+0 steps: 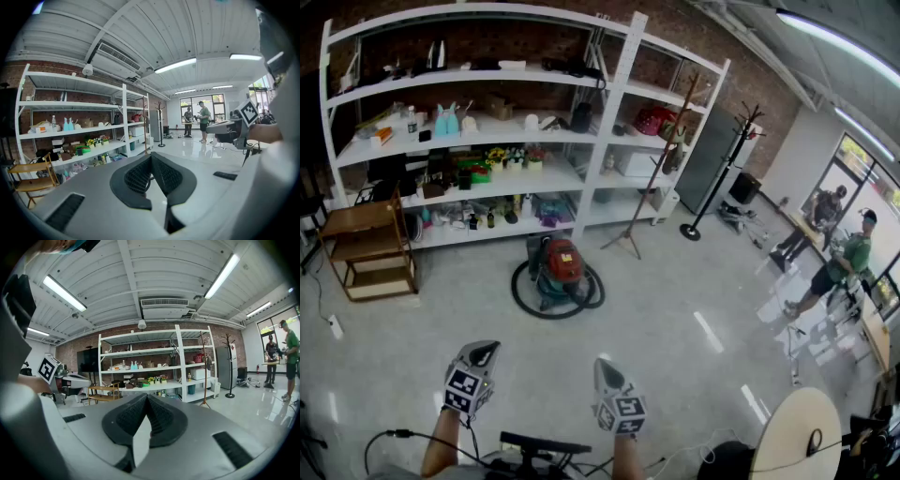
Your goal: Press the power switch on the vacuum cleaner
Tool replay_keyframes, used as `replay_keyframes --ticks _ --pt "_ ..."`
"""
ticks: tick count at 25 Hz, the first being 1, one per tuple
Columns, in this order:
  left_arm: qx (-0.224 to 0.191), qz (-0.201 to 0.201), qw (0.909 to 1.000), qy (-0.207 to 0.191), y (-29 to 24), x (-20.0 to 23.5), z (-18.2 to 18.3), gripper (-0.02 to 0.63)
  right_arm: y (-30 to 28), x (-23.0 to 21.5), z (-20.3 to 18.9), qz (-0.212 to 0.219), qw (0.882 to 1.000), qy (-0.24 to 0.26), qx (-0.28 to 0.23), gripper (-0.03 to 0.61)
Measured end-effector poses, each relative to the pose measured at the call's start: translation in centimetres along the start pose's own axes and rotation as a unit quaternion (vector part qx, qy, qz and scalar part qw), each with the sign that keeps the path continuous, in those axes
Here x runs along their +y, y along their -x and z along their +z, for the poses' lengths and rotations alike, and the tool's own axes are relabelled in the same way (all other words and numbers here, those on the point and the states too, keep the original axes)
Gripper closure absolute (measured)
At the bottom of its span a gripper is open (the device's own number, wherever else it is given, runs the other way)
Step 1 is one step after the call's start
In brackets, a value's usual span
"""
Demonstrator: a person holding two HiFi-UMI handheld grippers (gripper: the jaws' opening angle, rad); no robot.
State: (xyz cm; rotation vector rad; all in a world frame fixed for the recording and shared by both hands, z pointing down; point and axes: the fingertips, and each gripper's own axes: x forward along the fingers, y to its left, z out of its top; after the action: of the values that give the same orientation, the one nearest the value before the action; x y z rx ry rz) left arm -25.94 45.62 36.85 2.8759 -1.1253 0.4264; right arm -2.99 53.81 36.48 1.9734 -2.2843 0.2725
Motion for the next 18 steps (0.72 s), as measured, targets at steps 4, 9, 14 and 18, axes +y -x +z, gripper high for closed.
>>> replay_keyframes --ticks 4,9,14,18 --pt "-0.001 -0.001 1.0000 -0.001 -0.5 -0.6 0.0 0.621 0.1 -0.4 -0.1 0.004 1.000 -0.008 -0.001 0.569" --pt "0.002 -0.001 1.0000 -0.003 -1.1 -0.9 -0.2 0.621 0.1 -1.0 -0.3 0.015 0.999 -0.043 -0.008 0.568" --pt "0.007 -0.002 1.0000 -0.006 -2.1 -1.4 -0.1 0.621 -0.2 -2.0 -0.3 0.015 0.999 -0.033 -0.004 0.568" --pt "0.009 -0.007 0.9999 -0.007 -3.0 -2.2 -0.2 0.621 -0.2 -2.8 -0.4 0.017 0.999 -0.035 -0.006 0.566"
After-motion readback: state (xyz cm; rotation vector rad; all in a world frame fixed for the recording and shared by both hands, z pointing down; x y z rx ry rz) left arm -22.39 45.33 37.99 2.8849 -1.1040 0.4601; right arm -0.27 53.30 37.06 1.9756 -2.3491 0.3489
